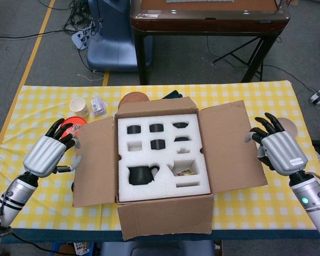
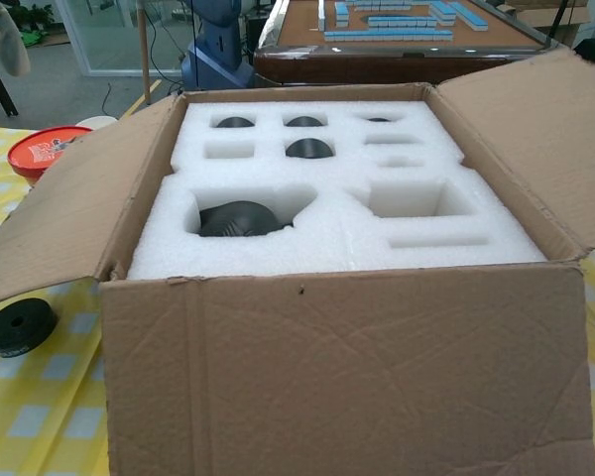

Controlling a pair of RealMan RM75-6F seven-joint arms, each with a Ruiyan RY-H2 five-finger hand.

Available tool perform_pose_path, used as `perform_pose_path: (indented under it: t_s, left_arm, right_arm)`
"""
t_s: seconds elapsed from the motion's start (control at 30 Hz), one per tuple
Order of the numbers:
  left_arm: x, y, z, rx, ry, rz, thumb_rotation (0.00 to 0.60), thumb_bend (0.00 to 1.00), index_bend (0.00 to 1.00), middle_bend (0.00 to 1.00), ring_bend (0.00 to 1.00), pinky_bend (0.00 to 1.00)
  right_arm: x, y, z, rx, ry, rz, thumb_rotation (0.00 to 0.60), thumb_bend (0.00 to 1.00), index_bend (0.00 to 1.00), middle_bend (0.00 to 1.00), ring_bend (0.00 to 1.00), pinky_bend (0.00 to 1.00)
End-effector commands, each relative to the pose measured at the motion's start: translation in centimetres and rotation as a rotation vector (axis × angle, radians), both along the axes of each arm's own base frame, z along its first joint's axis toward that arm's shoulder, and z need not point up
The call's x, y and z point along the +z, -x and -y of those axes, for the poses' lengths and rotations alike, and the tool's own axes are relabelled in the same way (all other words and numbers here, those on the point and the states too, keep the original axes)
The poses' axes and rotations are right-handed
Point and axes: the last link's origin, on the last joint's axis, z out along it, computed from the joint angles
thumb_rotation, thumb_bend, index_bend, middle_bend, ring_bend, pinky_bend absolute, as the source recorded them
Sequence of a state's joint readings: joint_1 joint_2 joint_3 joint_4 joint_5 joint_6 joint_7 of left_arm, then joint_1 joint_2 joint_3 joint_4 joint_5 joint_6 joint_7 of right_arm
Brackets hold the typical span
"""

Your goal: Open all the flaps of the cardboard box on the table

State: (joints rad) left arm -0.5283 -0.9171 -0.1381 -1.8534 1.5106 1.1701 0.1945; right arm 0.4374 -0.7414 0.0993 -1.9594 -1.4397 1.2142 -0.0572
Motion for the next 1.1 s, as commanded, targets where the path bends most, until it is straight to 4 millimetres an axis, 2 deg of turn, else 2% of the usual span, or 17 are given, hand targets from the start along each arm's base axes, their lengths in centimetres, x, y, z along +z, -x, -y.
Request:
perform_pose_path:
  t_s: [0.03, 0.1, 0.13, 0.2, 0.27, 0.3, 0.37, 0.4, 0.43, 0.5, 0.57, 0.7, 0.73, 0.8, 0.87, 1.1]
  left_arm:
    - [0.0, 0.0, 0.1, 0.001, 0.000, 0.003, 0.103, 0.43, 0.53, 0.38, 0.12, 0.00]
    - [-0.1, 0.1, 0.2, 0.008, 0.001, 0.010, 0.106, 0.43, 0.53, 0.38, 0.12, 0.00]
    - [-0.2, 0.3, 0.2, 0.015, 0.001, 0.016, 0.106, 0.43, 0.53, 0.38, 0.12, 0.00]
    - [-0.2, 0.6, 0.2, 0.029, -0.002, 0.021, 0.104, 0.43, 0.53, 0.38, 0.12, 0.00]
    - [-0.1, 1.2, 0.2, 0.047, -0.010, 0.031, 0.104, 0.43, 0.52, 0.38, 0.12, 0.00]
    - [-0.1, 1.5, 0.3, 0.059, -0.015, 0.040, 0.105, 0.43, 0.51, 0.38, 0.12, 0.00]
    - [0.0, 2.1, 0.4, 0.078, -0.026, 0.053, 0.173, 0.43, 0.49, 0.38, 0.12, 0.00]
    - [0.1, 2.5, 0.4, 0.087, -0.040, 0.050, 0.193, 0.42, 0.48, 0.38, 0.12, 0.00]
    - [0.2, 2.9, 0.5, 0.095, -0.050, 0.046, 0.262, 0.42, 0.44, 0.37, 0.12, 0.00]
    - [0.2, 3.6, 0.8, 0.117, -0.062, 0.047, 0.326, 0.42, 0.38, 0.36, 0.12, 0.00]
    - [0.4, 4.5, 1.1, 0.146, -0.078, 0.050, 0.354, 0.41, 0.34, 0.35, 0.12, 0.00]
    - [0.6, 6.0, 1.8, 0.197, -0.105, 0.075, 0.361, 0.41, 0.28, 0.32, 0.12, 0.00]
    - [0.6, 6.6, 2.0, 0.212, -0.114, 0.076, 0.381, 0.40, 0.28, 0.32, 0.12, 0.00]
    - [0.9, 7.5, 2.7, 0.243, -0.140, 0.071, 0.469, 0.40, 0.26, 0.30, 0.12, 0.00]
    - [1.1, 8.1, 3.3, 0.277, -0.165, 0.085, 0.525, 0.40, 0.26, 0.29, 0.12, 0.00]
    - [1.5, 10.4, 6.5, 0.387, -0.222, 0.113, 0.529, 0.40, 0.26, 0.29, 0.12, 0.00]
  right_arm:
    - [-0.2, 0.8, -0.2, -0.022, -0.001, 0.010, 0.600, 1.00, 0.41, 0.37, 0.11, 0.04]
    - [-0.2, 1.2, -0.3, -0.028, 0.011, 0.009, 0.600, 1.00, 0.41, 0.37, 0.11, 0.04]
    - [-0.2, 1.5, -0.4, -0.033, 0.019, 0.008, 0.600, 0.97, 0.41, 0.37, 0.11, 0.04]
    - [-0.3, 1.9, -0.7, -0.045, 0.031, 0.013, 0.600, 0.79, 0.41, 0.35, 0.11, 0.04]
    - [-0.4, 2.5, -1.1, -0.059, 0.048, 0.016, 0.600, 0.57, 0.38, 0.32, 0.11, 0.04]
    - [-0.5, 2.9, -1.4, -0.067, 0.057, 0.018, 0.600, 0.51, 0.36, 0.31, 0.11, 0.04]
    - [-0.6, 3.5, -1.8, -0.084, 0.077, 0.022, 0.600, 0.46, 0.27, 0.27, 0.11, 0.04]
    - [-0.6, 3.9, -2.2, -0.095, 0.086, 0.017, 0.600, 0.45, 0.25, 0.25, 0.11, 0.05]
    - [-0.7, 4.3, -2.4, -0.102, 0.091, 0.013, 0.600, 0.45, 0.19, 0.23, 0.11, 0.05]
    - [-0.8, 4.9, -2.9, -0.110, 0.107, 0.014, 0.600, 0.46, 0.11, 0.20, 0.11, 0.08]
    - [-1.1, 5.6, -3.5, -0.125, 0.115, 0.027, 0.600, 0.47, 0.07, 0.17, 0.11, 0.09]
    - [-1.1, 6.8, -4.6, -0.156, 0.136, 0.055, 0.600, 0.47, 0.06, 0.15, 0.11, 0.09]
    - [-1.2, 7.2, -5.0, -0.164, 0.143, 0.066, 0.600, 0.47, 0.06, 0.14, 0.11, 0.09]
    - [-1.3, 7.8, -5.7, -0.176, 0.153, 0.083, 0.600, 0.47, 0.06, 0.14, 0.11, 0.09]
    - [-1.4, 8.4, -6.2, -0.185, 0.157, 0.087, 0.600, 0.47, 0.06, 0.14, 0.11, 0.09]
    - [-2.1, 9.9, -7.7, -0.199, 0.146, 0.088, 0.600, 0.49, 0.06, 0.14, 0.11, 0.09]
